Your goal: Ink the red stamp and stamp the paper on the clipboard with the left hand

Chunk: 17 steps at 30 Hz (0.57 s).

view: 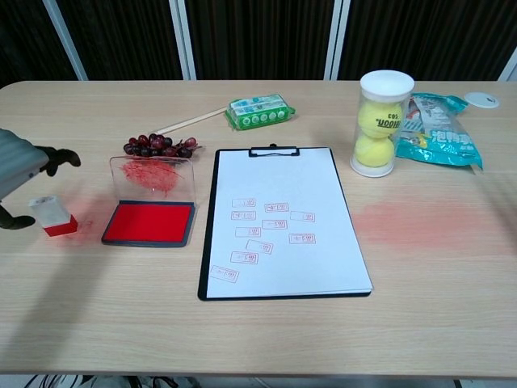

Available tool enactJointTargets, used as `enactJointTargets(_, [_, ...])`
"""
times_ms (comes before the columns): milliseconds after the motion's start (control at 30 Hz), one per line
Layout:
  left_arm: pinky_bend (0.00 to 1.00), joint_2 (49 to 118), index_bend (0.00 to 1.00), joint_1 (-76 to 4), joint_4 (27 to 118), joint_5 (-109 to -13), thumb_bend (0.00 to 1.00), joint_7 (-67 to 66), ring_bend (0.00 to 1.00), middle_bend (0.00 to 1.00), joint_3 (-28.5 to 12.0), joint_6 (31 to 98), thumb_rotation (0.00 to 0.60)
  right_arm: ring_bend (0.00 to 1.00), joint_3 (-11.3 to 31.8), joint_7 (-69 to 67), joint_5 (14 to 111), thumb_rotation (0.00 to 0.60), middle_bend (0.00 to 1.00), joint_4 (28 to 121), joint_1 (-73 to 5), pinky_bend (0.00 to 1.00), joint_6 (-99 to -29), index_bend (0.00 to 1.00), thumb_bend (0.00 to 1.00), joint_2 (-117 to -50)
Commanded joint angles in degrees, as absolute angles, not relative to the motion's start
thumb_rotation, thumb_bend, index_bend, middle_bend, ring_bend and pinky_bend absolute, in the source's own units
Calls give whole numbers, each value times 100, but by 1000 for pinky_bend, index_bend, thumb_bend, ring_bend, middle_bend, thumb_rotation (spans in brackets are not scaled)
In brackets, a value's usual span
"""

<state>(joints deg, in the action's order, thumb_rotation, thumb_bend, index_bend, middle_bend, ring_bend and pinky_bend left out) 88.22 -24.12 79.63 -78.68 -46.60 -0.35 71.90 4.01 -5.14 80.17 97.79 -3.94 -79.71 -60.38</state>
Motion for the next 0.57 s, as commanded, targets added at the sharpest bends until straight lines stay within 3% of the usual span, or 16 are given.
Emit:
enactJointTargets(33, [751,8430,118,-2221,8423,-8164,130,-4250,616,196,22,7605,600,0,397,-498,8029,600,0,9770,-391,135,-7981,0,142,-6041])
enactJointTargets(67, [677,8336,97,-2158,8533,-8239,129,-4132,537,174,47,7728,600,0,396,-489,8032,600,0,9764,-391,135,-7985,0,140,-6044])
enactJointTargets(133, [421,8114,32,-1995,8777,-8403,121,-3830,261,88,125,8002,600,0,395,-456,8061,600,0,9745,-393,135,-8005,0,138,-6055])
enactJointTargets(233, [161,7835,0,-1766,9019,-8611,92,-3399,36,3,263,8319,600,0,386,-394,8122,600,0,9711,-391,135,-8052,0,136,-6081])
enactJointTargets(333, [53,7605,0,-1534,9086,-8857,62,-2854,0,0,412,8637,600,0,373,-303,8161,600,0,9680,-388,135,-8082,0,136,-6113])
enactJointTargets(567, [13,7349,0,-1200,9037,-9134,50,-1951,0,0,530,9066,600,0,352,-149,8237,600,0,9630,-365,135,-8174,0,136,-6154])
